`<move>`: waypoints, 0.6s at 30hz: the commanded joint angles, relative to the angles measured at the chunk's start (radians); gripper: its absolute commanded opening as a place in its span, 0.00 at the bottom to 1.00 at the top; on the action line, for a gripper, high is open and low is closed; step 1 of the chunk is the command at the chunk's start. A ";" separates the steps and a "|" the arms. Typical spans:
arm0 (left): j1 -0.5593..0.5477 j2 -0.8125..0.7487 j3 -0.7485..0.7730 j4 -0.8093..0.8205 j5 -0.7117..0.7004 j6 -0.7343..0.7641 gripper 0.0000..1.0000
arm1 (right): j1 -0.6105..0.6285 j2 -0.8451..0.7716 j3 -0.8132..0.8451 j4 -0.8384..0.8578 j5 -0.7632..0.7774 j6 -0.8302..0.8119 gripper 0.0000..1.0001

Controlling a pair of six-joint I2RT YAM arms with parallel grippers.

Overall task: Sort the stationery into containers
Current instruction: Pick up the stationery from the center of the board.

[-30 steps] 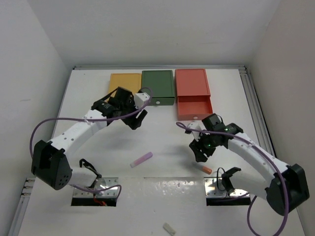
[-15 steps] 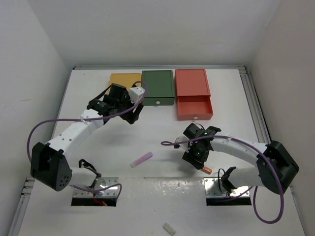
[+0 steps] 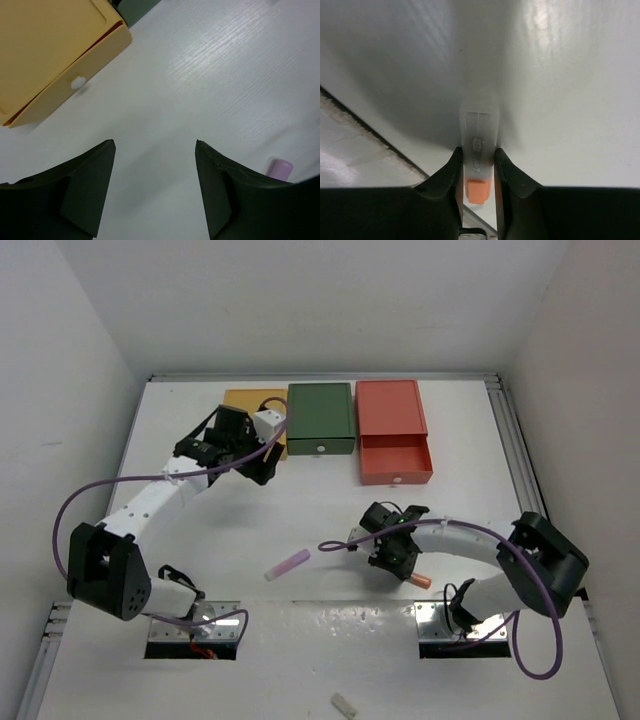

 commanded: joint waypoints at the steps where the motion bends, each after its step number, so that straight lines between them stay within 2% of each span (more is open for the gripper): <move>1: 0.024 0.010 0.037 0.049 0.005 -0.018 0.71 | -0.004 0.027 0.054 0.072 0.077 -0.052 0.11; 3: 0.030 0.019 0.046 0.046 0.006 -0.024 0.71 | -0.041 0.039 0.116 0.069 0.066 -0.080 0.04; 8: 0.056 0.027 0.058 0.043 0.019 -0.017 0.71 | -0.144 0.057 0.336 -0.044 0.020 -0.189 0.00; 14: 0.074 0.031 0.044 0.067 0.063 -0.009 0.71 | -0.285 0.218 0.927 -0.220 0.002 -0.345 0.00; 16: 0.079 0.041 0.053 0.075 0.077 -0.014 0.71 | -0.331 0.303 1.066 -0.250 0.000 -0.420 0.00; 18: 0.085 0.050 0.060 0.079 0.088 -0.018 0.71 | -0.371 0.367 1.108 -0.237 0.000 -0.468 0.00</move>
